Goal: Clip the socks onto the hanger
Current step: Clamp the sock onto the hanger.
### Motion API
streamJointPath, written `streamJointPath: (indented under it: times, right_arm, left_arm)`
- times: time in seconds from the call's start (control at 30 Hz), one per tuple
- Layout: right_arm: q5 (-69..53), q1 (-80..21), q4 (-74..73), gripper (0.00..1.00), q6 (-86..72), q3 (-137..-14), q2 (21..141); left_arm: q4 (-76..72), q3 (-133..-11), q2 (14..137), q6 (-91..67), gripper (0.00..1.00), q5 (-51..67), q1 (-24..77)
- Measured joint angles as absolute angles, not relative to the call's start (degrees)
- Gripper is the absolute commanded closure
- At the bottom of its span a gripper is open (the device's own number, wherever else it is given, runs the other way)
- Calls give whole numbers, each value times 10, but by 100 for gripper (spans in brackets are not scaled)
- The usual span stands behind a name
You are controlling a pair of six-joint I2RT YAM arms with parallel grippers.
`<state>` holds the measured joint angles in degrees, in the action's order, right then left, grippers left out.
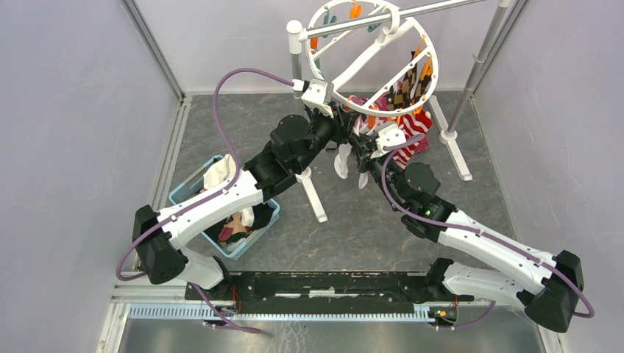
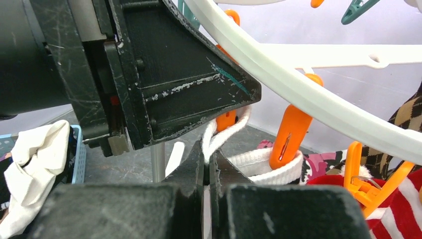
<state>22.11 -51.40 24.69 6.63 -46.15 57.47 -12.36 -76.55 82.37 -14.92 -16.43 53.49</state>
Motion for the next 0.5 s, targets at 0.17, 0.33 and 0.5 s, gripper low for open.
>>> streamJointPath:
  times: [0.17,0.33,0.5]
  right_arm:
    - [221,-514,253,100,79,-462,575]
    - [222,-514,260,100,80,-461,573]
    - [226,-514,260,100,79,-460,573]
  left_arm:
    - [-124,-766,824,-149,98,-164,535]
    - [-124,-766,824,-149,92,-164,535]
    - [-124,-766,824,-152,67,-164,535]
